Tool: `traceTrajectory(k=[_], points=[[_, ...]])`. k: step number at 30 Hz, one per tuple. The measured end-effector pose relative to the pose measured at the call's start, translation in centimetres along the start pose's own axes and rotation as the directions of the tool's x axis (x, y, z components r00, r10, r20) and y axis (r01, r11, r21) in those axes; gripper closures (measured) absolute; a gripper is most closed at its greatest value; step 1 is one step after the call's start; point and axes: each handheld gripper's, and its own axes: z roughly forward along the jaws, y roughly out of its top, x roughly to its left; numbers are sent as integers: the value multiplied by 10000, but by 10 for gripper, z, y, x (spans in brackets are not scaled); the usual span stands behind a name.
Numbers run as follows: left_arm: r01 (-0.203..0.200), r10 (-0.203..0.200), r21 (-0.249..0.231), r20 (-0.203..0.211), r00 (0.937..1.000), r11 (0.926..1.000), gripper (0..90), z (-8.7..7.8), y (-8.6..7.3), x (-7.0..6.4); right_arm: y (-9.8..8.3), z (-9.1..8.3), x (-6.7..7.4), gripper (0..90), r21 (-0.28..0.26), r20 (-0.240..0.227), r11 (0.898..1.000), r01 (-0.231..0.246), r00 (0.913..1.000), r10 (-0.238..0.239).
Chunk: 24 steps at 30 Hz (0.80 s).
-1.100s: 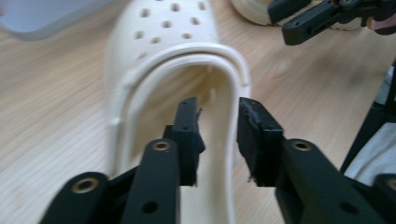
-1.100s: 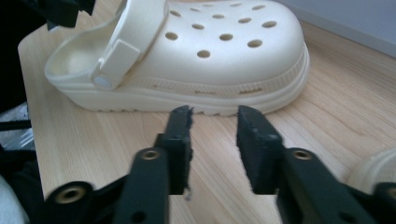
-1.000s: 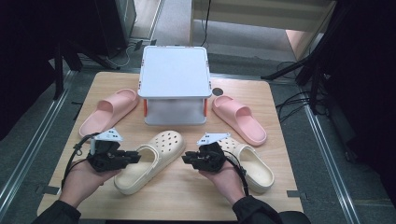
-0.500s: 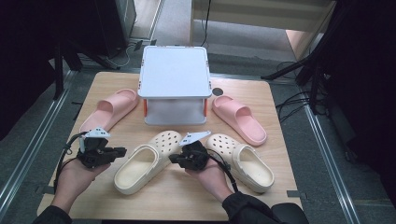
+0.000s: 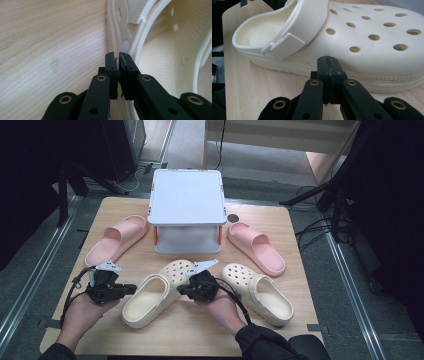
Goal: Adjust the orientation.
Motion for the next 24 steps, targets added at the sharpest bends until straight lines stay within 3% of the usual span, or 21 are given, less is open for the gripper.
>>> traceTrajectory(k=[4, 7, 9, 13, 19, 21, 24], points=[[-116, 114, 47, 368, 9993, 9999, 859, 2, -1, -4, 1, -1, -2, 900, 7, 263, 10000, 28, 9997, -28], [-225, 223, 50, 288, 9993, 9997, 880, 3, 0, -9, 0, -1, -8, 900, -52, 205, 9996, -270, 9994, 271], [-128, 127, 42, 341, 9993, 9999, 887, 4, 0, -10, 1, 0, -10, 900, -104, 234, 9996, -262, 9994, 264], [149, -152, 45, 897, 9959, 9999, 890, 6, -2, -10, 4, 1, -12, 900, -116, 570, 9997, -191, 9982, 198], [-100, 127, -217, 1299, 9914, 9997, 891, 7, 0, -23, 9, 1, -26, 900, -139, 589, 9982, -581, 9965, 588], [-383, 410, -246, 1212, 9918, 9990, 890, 8, 0, -29, 11, 2, -27, 900, -124, 670, 9982, -593, 9959, 600], [-411, 433, -203, 1265, 9910, 9989, 890, 9, 1, -31, 12, 2, -29, 900, -130, 739, 9983, -559, 9956, 568]])
